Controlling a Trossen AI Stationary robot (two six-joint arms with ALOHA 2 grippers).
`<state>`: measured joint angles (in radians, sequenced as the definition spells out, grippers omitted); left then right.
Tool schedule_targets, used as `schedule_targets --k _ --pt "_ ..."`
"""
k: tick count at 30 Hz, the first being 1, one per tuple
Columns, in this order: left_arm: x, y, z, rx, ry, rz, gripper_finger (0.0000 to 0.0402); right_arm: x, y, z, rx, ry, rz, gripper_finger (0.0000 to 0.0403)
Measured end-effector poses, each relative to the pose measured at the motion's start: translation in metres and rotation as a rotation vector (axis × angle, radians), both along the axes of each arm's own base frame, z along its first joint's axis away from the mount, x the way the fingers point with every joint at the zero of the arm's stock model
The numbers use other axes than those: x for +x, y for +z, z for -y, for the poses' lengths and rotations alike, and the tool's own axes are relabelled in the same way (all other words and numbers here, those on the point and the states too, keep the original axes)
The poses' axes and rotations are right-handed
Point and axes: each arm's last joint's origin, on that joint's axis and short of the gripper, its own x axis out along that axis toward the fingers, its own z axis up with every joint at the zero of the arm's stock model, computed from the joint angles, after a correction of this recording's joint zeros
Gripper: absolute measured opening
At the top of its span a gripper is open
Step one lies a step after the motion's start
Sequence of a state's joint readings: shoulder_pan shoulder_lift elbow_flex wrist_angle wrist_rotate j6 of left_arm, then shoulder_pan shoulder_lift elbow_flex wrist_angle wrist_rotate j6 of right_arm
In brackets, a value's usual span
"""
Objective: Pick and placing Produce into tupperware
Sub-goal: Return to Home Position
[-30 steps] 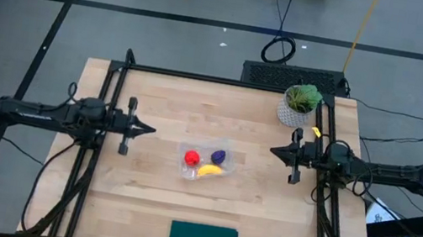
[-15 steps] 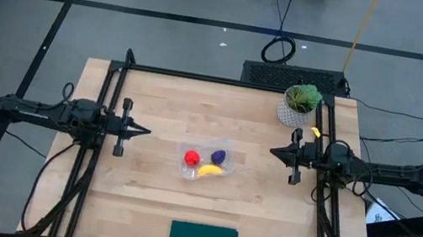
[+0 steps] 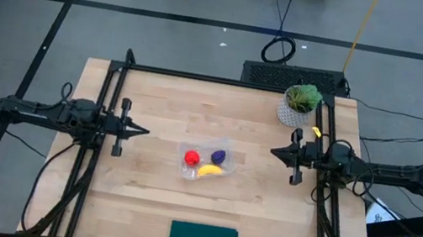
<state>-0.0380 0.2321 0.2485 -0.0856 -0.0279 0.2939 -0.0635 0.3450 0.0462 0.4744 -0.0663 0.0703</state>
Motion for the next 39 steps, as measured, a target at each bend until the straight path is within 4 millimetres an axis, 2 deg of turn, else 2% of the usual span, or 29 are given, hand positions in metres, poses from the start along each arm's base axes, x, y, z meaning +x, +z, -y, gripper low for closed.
schedule_targets --k 13,22,31,39 --pt "0.000 -0.003 0.000 0.017 -0.018 -0.034 0.0000 0.000 0.001 0.000 -0.003 0.011 0.008 0.0000" --pt "0.000 0.002 0.001 -0.029 -0.025 0.037 0.0000 0.000 0.001 0.000 -0.001 0.009 0.008 0.0000" --pt "0.006 -0.021 0.001 -0.023 -0.026 0.063 0.0000 0.000 0.001 0.000 0.002 0.009 0.008 0.0000" --pt "0.006 -0.023 0.001 -0.025 -0.026 0.073 0.0000 0.000 0.000 0.000 0.004 0.012 0.002 0.0000"
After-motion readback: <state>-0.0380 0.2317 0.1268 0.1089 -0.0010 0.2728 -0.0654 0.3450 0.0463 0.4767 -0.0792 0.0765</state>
